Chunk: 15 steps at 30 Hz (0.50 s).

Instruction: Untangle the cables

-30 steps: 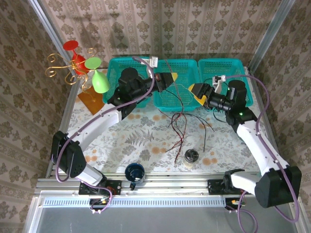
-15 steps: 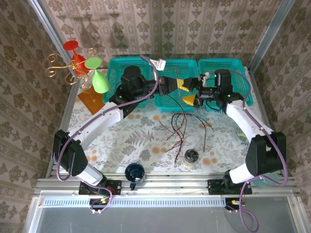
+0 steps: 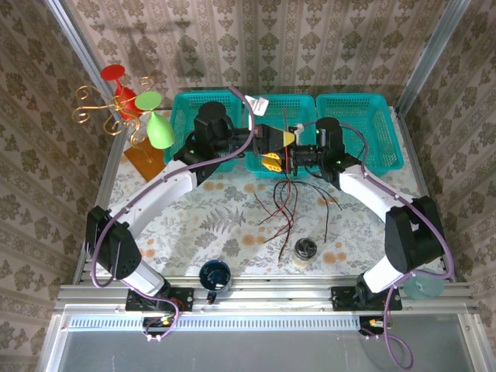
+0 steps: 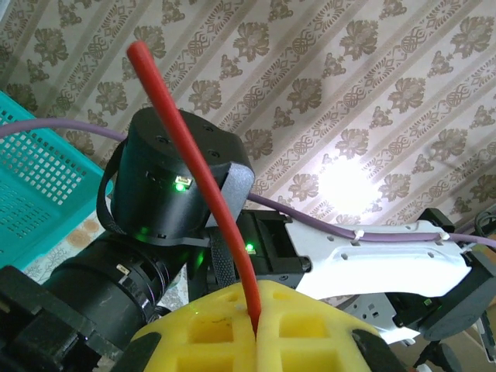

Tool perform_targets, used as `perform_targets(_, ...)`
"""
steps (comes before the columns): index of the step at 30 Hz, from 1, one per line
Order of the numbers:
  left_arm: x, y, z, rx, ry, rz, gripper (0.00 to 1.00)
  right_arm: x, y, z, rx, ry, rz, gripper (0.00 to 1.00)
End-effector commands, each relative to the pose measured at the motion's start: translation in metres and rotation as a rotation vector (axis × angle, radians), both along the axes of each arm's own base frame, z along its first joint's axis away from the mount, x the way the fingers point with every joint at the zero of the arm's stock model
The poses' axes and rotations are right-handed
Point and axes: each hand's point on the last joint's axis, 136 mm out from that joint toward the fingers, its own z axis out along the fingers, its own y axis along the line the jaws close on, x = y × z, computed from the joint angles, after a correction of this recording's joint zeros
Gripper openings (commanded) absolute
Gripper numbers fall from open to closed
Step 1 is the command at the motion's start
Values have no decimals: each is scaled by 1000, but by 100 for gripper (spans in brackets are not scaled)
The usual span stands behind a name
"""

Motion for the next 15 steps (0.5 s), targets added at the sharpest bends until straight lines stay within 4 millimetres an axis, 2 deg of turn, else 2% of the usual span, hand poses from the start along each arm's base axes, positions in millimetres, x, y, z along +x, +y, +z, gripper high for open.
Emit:
perform_targets(1, -1, 12, 8, -9, -41, 2, 0, -2, -3, 7, 3, -34, -8, 0)
perform_targets(4, 5, 27, 10, -5, -47, 49, 0, 5, -28, 8, -115, -84, -130, 0)
perform_targets(8, 17, 52, 9, 78, -85, 177, 0, 18, -62, 27, -190, -150, -316, 0)
perform_targets(12, 29, 83, 2, 254, -162, 343, 0, 27, -109, 47, -254, -191, -534, 0)
perform_targets(15, 41, 112, 0, 375, -235, 502, 0, 25, -147, 62, -332, -244, -706, 0)
